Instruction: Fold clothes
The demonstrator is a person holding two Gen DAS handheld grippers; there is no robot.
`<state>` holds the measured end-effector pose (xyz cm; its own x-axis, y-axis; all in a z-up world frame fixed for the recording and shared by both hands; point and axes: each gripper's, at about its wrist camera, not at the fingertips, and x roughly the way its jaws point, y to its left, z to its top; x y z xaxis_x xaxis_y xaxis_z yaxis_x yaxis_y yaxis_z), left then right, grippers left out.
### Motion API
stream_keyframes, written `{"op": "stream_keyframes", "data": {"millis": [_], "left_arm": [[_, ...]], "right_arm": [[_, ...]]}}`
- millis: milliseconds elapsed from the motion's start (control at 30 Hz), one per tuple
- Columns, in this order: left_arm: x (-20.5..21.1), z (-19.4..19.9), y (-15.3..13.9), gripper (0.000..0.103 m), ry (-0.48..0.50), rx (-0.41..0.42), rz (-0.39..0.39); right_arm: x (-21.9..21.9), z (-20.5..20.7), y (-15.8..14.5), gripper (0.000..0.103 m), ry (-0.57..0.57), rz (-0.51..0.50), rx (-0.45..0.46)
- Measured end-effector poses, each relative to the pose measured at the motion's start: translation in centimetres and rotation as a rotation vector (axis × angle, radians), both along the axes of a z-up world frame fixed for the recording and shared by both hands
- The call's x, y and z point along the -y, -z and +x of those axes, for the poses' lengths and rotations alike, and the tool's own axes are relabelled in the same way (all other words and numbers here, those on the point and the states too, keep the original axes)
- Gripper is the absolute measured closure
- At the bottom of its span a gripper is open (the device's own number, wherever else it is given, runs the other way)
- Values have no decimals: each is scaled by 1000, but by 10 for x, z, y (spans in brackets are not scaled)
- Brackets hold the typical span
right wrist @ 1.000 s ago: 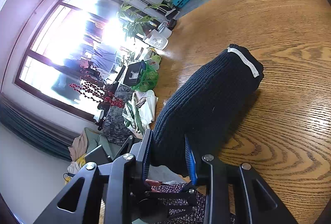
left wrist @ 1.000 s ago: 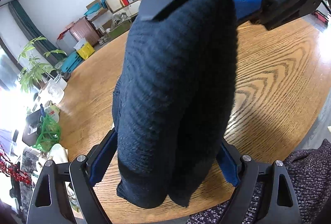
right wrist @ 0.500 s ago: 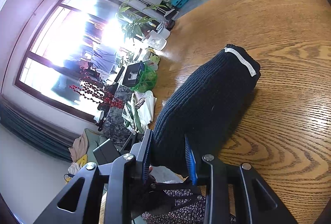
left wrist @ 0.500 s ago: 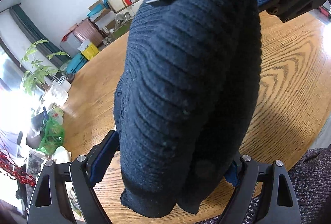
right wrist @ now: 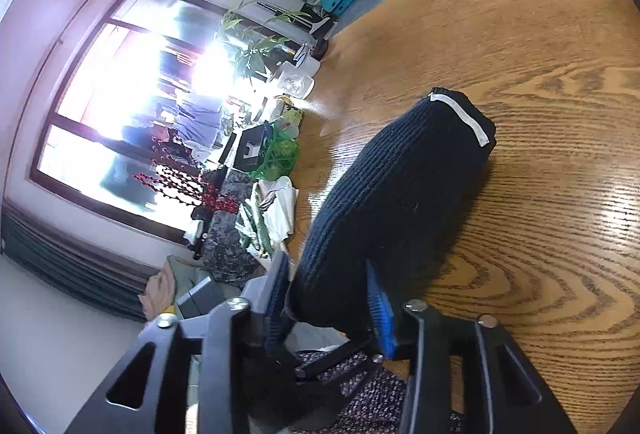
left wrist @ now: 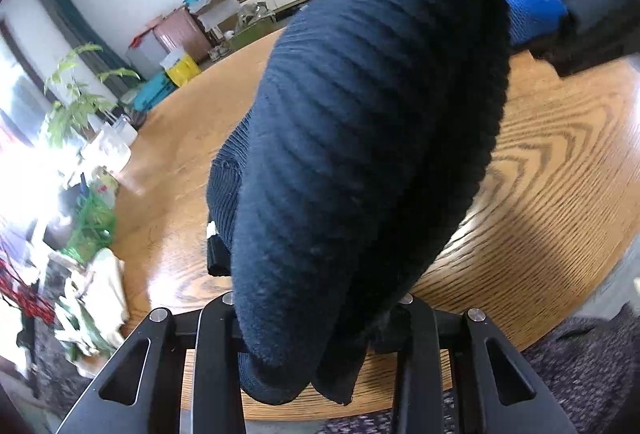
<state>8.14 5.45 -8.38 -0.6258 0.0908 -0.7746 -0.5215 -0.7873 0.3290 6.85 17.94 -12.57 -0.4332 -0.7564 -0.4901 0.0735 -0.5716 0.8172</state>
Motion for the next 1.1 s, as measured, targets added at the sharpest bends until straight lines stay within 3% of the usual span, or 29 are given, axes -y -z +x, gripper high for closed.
{"op": "stream_keyframes", "data": {"millis": [100, 200, 267, 333, 467, 667, 900, 1100], "left_arm": [[5, -3, -2, 69, -19, 11, 44], [12, -2, -3, 69, -26, 13, 70], [14, -3, -2, 69, -35, 18, 85], [17, -6, -2, 69, -44, 27, 110], [25, -7, -1, 69, -47, 28, 121], [28, 3, -1, 70, -31, 16, 113], [33, -4, 2, 70, -31, 7, 100], [33, -8, 6, 70, -16, -11, 74]], "right_arm": [[-5, 1, 2, 42, 14, -18, 11], [-16, 4, 7, 25, 51, -31, 24], [-27, 4, 12, 24, 87, -30, 40], [-35, 1, 19, 16, 120, -16, 66], [-37, -9, 39, 16, 134, 1, 133], [-24, -30, 57, 16, 130, -97, 179], [4, -58, 58, 16, 102, -11, 180], [9, -70, 76, 25, 57, 20, 224]]}}
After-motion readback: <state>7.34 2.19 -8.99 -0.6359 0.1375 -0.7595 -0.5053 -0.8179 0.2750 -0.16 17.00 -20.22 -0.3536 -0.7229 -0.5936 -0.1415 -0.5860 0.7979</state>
